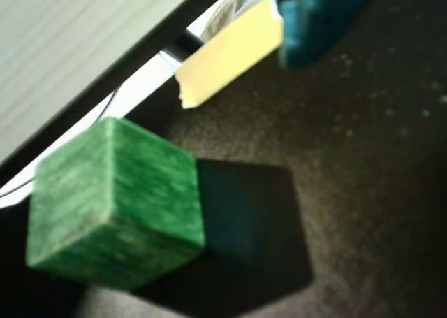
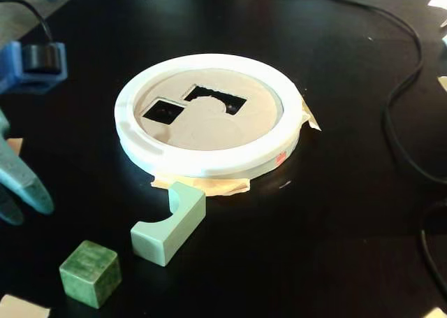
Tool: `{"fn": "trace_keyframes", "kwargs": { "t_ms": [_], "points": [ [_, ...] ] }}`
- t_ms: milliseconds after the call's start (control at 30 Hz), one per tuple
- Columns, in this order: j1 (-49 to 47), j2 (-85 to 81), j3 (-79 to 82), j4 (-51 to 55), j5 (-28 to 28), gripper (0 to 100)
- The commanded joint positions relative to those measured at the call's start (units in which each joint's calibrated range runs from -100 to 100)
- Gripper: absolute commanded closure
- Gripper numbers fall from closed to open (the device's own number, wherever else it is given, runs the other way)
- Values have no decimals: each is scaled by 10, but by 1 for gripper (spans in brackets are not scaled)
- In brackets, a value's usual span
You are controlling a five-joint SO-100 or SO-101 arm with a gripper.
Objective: Pick up the square block and drop it in corresponding square shaped hole
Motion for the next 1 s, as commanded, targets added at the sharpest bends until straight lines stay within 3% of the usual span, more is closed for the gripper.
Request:
{"fn": "trace_keyframes", "kwargs": {
  "t_ms": [0,567,967],
  "points": [
    [8,-5,-10,-17,-1,29],
    [8,-5,-18,-19,0,29],
    [7,1,-177,-19,1,29]
  ]
}}
